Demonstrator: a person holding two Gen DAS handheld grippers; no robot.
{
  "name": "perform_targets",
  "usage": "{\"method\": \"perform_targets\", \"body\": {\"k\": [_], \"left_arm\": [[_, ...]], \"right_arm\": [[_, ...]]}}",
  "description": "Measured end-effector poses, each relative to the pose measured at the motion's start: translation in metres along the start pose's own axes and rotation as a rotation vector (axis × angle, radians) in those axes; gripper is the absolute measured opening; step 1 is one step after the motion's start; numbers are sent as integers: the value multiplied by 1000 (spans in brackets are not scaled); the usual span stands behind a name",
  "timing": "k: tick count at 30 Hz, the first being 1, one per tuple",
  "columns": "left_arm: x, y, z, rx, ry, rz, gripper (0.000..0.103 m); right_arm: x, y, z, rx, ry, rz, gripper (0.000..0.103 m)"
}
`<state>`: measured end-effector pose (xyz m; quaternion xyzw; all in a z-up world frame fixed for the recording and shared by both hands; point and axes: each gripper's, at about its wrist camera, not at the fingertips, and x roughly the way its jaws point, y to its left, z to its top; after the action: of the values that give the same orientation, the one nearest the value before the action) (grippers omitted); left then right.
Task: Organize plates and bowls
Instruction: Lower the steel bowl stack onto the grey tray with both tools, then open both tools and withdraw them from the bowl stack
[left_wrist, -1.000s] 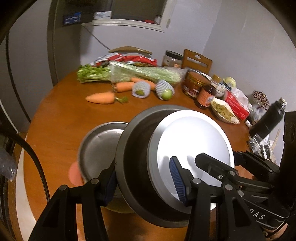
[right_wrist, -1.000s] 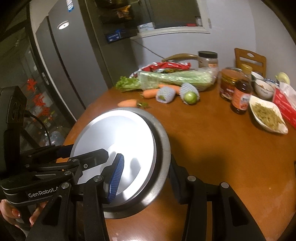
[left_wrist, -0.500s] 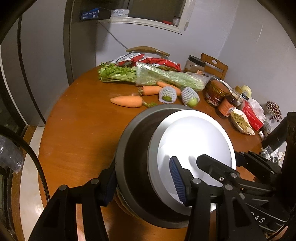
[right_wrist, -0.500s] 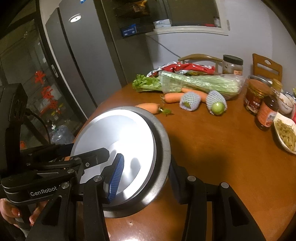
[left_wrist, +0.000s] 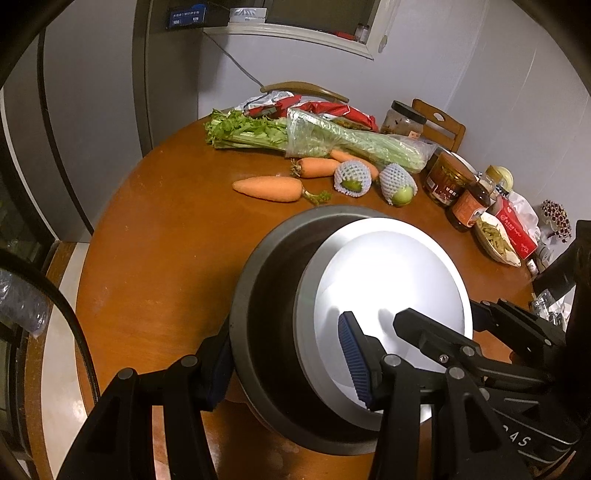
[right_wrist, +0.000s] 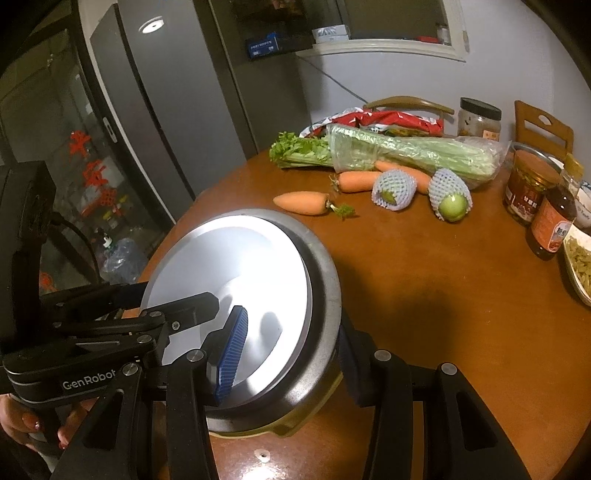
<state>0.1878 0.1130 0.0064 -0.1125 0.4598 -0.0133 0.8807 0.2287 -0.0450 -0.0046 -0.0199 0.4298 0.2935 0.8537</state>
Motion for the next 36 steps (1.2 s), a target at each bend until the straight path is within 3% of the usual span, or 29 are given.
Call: {"method": "perform_targets", "body": {"k": [21,36], "left_arm": [[20,5,-5,3,31,27,52],[20,6,-5,13,10,34,53]], "right_arm": [[18,1,-10,-11,36,-19,48],[21,3,-11,-26,41,-46,48]]}}
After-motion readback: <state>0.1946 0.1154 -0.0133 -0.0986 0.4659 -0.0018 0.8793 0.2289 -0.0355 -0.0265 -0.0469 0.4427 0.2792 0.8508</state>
